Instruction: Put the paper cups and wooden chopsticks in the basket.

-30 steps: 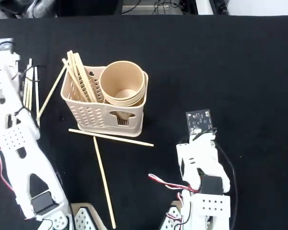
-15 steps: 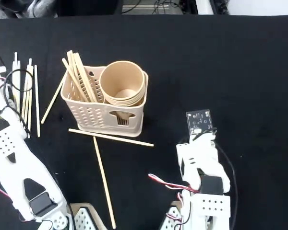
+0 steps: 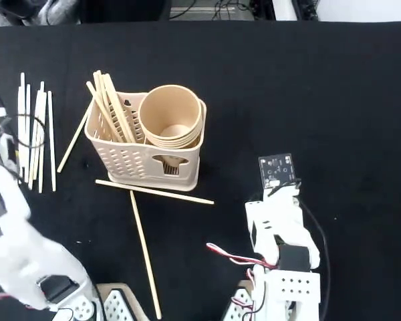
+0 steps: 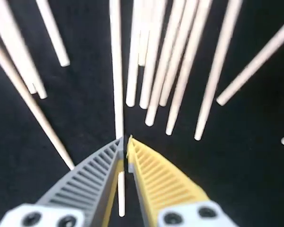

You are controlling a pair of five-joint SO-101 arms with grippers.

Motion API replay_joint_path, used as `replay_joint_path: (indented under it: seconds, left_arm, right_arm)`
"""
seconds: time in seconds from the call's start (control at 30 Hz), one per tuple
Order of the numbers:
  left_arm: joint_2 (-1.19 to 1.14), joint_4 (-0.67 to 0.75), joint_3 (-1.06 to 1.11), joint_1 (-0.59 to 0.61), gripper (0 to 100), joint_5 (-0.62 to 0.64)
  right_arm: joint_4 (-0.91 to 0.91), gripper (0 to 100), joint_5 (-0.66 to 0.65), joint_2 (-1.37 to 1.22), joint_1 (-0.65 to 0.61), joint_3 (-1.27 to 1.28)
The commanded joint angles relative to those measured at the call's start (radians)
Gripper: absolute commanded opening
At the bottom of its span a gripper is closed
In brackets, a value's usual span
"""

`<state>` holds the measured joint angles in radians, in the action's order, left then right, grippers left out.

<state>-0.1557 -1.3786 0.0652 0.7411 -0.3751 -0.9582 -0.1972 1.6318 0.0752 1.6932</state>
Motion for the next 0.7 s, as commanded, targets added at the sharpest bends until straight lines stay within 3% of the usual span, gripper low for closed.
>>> replay_joint_path:
  seconds: [0.0, 0.2, 0.33, 0.5, 0.67]
  left_arm:
    - [0.376, 0.178, 0.329, 0.007, 3, -0.011]
    - [0.855, 0.269, 0.57, 0.007, 3, -0.005]
    - [1.048, 0.313, 0.653, 0.012, 3, -0.009]
    - [0.884, 0.477, 0.664, 0.038, 9, 0.04]
    - [0.459, 0.439, 0.43, 0.058, 13, 0.08]
  right_arm:
    - [0.017, 1.5, 0.003, 0.008, 0.015, -0.008]
    - [0.017, 1.5, 0.003, 0.008, 0.015, -0.008]
    - [0.015, 1.5, 0.003, 0.008, 0.015, -0.008]
    - [0.015, 1.5, 0.003, 0.008, 0.015, -0.007]
    - [0.015, 1.5, 0.003, 0.008, 0.015, -0.007]
